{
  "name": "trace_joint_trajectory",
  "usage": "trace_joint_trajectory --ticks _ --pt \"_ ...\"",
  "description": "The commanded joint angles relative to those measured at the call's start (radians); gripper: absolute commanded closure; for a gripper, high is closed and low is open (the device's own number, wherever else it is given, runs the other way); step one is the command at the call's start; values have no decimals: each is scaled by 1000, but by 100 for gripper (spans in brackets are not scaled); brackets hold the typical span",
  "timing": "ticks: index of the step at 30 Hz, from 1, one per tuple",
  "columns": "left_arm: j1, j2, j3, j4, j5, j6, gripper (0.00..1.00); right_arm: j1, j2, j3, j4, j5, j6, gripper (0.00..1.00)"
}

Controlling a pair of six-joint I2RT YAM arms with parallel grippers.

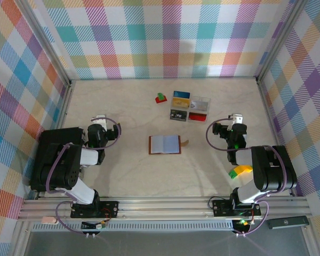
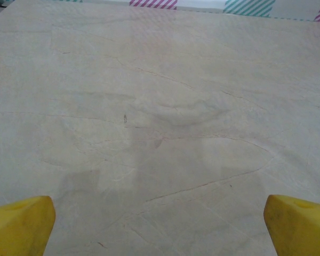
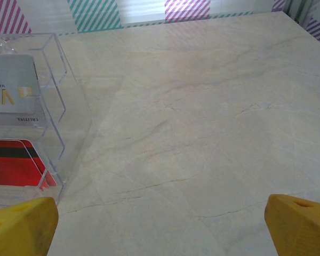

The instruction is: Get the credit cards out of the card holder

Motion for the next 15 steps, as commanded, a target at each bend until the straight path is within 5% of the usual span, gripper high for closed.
trace_joint_trajectory --ticks 1,15 --pt "-4 1 10 0 -10 13 0 -5 9 20 4 10 3 1" --pt "-6 5 18 -14 0 18 0 -5 6 9 20 -17 -5 1"
